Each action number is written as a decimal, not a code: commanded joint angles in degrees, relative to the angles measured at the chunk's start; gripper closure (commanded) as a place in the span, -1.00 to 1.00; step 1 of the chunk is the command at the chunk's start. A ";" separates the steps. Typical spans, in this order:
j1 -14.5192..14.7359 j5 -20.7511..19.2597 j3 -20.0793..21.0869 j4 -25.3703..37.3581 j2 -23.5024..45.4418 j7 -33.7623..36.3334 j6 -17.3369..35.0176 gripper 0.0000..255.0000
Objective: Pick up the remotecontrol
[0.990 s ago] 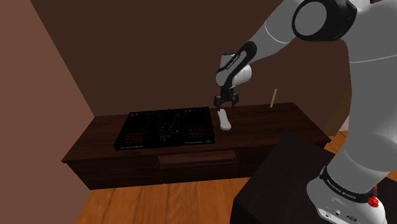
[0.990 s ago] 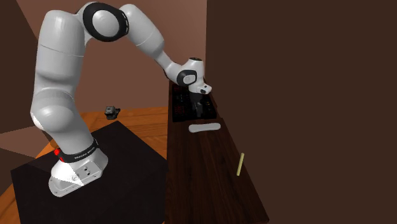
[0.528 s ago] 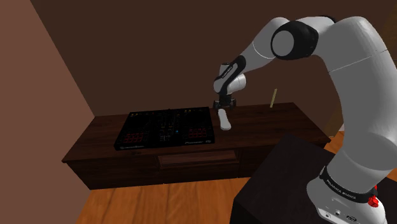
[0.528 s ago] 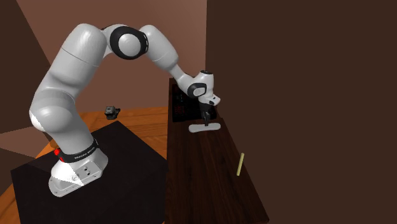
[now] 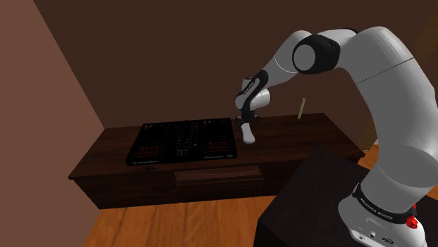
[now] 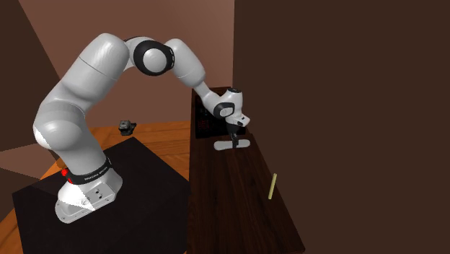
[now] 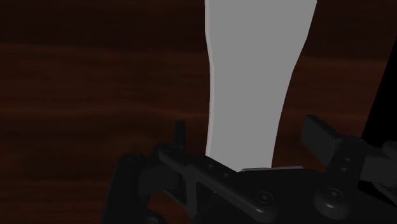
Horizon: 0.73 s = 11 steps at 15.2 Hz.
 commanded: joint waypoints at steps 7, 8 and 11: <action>0.02 0.02 0.03 0.28 0.49 0.02 0.25 1.00; 0.04 0.02 0.03 0.31 0.51 0.04 0.24 1.00; 0.00 0.02 0.02 0.39 0.55 0.01 0.20 1.00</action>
